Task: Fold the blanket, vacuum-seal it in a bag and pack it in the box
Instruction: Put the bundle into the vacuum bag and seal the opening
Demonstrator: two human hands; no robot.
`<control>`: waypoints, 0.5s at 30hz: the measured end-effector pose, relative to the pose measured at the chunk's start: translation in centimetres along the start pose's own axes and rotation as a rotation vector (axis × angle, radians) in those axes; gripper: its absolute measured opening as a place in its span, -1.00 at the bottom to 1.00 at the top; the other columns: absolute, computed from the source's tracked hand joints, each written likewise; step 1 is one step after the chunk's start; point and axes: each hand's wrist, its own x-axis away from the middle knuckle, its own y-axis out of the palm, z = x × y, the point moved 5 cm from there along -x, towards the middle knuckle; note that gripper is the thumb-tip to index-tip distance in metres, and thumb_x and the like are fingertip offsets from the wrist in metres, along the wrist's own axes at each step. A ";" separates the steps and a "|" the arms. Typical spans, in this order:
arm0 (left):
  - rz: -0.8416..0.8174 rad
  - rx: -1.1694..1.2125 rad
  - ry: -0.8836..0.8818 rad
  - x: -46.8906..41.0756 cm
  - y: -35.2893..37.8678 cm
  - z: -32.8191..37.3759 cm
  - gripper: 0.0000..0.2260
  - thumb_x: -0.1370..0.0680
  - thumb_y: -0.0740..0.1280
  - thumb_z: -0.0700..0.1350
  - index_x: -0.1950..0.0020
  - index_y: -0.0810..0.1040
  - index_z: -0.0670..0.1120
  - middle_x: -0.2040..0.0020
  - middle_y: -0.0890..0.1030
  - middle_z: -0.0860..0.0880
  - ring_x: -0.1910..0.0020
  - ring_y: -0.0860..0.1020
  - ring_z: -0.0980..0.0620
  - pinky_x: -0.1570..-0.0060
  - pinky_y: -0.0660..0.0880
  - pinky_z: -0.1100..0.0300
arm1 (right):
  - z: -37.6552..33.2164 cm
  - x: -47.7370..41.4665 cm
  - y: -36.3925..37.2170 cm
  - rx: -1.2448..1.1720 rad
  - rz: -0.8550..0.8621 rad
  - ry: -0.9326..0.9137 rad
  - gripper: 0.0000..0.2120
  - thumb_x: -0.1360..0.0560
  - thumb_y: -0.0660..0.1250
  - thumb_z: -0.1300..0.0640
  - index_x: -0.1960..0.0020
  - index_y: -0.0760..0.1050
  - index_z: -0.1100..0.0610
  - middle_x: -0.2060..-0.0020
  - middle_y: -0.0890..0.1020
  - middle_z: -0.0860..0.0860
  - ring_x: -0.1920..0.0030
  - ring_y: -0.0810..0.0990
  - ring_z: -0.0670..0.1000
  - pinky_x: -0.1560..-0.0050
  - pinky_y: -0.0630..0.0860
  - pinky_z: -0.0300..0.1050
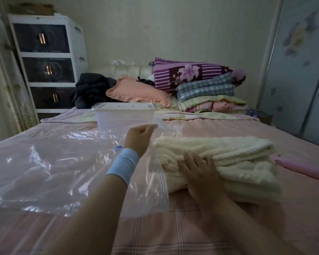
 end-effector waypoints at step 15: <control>-0.421 -0.441 0.156 2.9 2.5 -0.7 -0.66 -0.56 0.23 0.18 -0.07 0.70 0.04 -0.21 0.61 0.13 -0.19 0.54 0.10 -0.30 0.38 0.16 | -4.7 -6.4 -0.3 -0.472 0.010 -0.016 -0.64 -0.36 0.18 0.18 -0.05 0.62 0.23 0.10 0.68 0.15 0.16 0.64 0.17 0.13 0.57 0.02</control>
